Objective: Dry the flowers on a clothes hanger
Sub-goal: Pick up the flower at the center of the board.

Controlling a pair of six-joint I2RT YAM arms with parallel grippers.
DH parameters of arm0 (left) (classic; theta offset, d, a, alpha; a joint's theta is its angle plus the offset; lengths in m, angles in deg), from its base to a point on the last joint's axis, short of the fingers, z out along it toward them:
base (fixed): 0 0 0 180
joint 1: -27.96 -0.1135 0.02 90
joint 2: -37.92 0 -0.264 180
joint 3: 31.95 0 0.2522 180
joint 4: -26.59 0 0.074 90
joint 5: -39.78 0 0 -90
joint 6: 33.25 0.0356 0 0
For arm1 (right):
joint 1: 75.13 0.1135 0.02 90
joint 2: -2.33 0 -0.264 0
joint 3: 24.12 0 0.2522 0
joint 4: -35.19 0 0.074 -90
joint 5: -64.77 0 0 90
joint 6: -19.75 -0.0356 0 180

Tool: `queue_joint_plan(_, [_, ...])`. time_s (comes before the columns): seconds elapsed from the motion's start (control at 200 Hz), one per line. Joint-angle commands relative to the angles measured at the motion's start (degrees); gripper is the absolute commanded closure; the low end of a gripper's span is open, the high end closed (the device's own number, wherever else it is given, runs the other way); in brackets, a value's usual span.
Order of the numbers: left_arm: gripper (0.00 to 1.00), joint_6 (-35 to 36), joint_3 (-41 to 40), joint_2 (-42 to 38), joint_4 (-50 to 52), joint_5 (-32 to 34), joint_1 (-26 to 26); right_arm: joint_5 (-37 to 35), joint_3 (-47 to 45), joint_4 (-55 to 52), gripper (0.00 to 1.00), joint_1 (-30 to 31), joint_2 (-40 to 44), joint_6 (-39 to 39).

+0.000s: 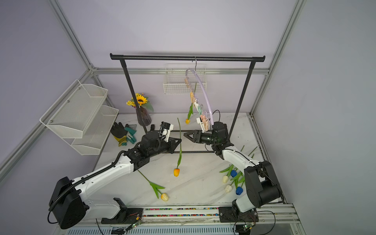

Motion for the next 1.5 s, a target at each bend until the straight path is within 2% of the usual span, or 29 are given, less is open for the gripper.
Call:
queue_joint_plan(0.0, [1.00,3.96,-0.18,-1.20,-8.54,-7.77,-1.34,4.94,-0.77,10.09,0.54,-0.16,1.55,-2.27])
queue_joint_plan(0.245, [1.00,4.70,0.68,0.47,-9.98,-14.03,-2.60,8.33,-1.56,16.51,0.61,0.13,1.66,-3.88])
queue_joint_plan(0.47, [1.00,5.43,1.67,1.53,-9.01,-16.38,-2.77,9.51,-1.42,18.22,0.72,0.61,1.94,-3.34])
queue_joint_plan(0.71, [1.00,5.16,2.22,1.71,-8.95,-16.59,-2.87,11.05,-1.38,18.62,0.80,1.08,1.51,-2.56])
queue_joint_plan(0.945, [1.00,4.62,2.55,1.79,-8.95,-16.56,-2.93,12.35,-1.52,18.57,0.81,1.19,1.41,-1.60])
queue_joint_plan(1.05, [1.00,4.55,2.64,1.89,-8.97,-16.61,-3.04,12.73,-1.30,18.58,0.92,1.23,1.20,-1.42])
queue_joint_plan(1.12, [1.00,4.55,2.72,1.95,-8.89,-16.52,-3.20,12.94,-1.25,18.59,0.94,1.18,0.90,-1.34])
queue_joint_plan(1.175, [1.00,4.37,2.68,1.89,-8.90,-16.52,-3.40,12.95,-1.25,18.53,1.00,1.20,0.66,-1.10])
queue_joint_plan(1.325, [1.00,4.15,2.84,1.93,-9.40,-16.00,-3.82,11.84,-1.13,16.97,1.00,1.18,0.33,0.98])
queue_joint_plan(1.37, [0.90,4.04,2.90,1.87,-9.42,-15.74,-4.11,10.79,-1.01,15.18,1.00,1.18,0.36,2.74])
queue_joint_plan(1.445, [0.65,4.02,3.22,1.72,-9.68,-15.33,-4.71,8.52,-0.40,9.26,1.00,1.20,0.65,7.86])
queue_joint_plan(1.495, [0.53,3.84,3.70,1.71,-9.77,-15.03,-5.34,6.56,-0.11,5.16,1.00,1.22,1.02,11.34])
